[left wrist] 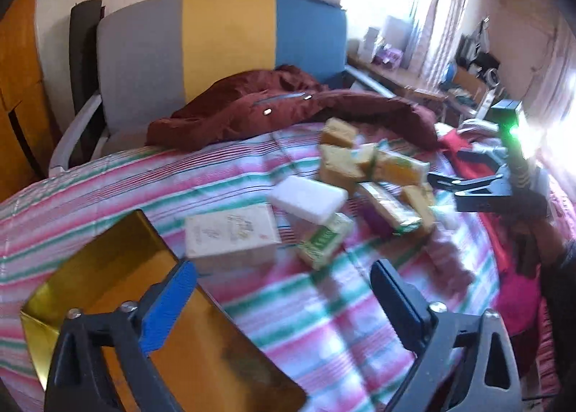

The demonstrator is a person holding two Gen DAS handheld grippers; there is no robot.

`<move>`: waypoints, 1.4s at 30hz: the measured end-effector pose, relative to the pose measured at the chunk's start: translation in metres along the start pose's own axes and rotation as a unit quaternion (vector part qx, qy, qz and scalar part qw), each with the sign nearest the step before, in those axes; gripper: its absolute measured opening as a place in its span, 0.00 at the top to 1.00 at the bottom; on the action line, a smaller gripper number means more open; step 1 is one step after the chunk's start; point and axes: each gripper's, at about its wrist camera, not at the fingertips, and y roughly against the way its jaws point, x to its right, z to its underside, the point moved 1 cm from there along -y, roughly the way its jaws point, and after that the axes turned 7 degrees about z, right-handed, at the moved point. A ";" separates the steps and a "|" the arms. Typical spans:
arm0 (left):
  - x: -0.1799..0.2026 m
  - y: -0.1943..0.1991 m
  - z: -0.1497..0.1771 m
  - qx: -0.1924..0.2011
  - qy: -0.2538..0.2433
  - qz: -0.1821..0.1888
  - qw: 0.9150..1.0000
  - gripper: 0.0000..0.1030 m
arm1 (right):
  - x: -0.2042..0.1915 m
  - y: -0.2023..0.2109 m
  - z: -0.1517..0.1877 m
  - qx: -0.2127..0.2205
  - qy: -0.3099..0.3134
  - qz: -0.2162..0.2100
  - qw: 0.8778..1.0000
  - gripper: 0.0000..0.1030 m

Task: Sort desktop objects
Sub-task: 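Grasp the white ointment box with the left tool while the right tool grasps the cracker packet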

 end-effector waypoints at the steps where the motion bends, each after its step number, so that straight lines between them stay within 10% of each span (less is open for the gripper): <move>1: -0.006 -0.006 -0.005 -0.008 0.001 -0.004 1.000 0.14 | -0.002 -0.008 -0.006 -0.005 0.021 -0.004 1.000 0.03; 18: -0.028 -0.096 -0.024 -0.138 -0.220 0.010 0.966 0.05 | -0.029 -0.102 -0.028 -0.101 0.250 -0.016 0.963 0.07; 20: -0.034 -0.102 -0.026 -0.145 -0.235 0.008 0.961 0.05 | -0.032 -0.110 -0.026 -0.109 0.258 -0.016 0.960 0.13; 23: -0.037 -0.110 -0.028 -0.156 -0.256 0.011 0.954 0.05 | -0.031 -0.115 -0.025 -0.120 0.243 -0.032 0.962 0.53; 29: -0.036 -0.138 -0.018 -0.202 -0.281 0.020 0.938 0.19 | -0.030 -0.112 -0.021 -0.112 0.215 -0.032 0.970 0.62; 33: -0.039 -0.150 -0.011 -0.221 -0.252 0.030 0.942 0.50 | -0.022 -0.104 -0.025 -0.100 0.175 -0.038 0.979 0.66; 42: -0.031 -0.110 -0.025 -0.138 -0.191 0.025 0.972 0.50 | 0.001 -0.074 -0.033 -0.056 0.065 -0.052 0.995 0.67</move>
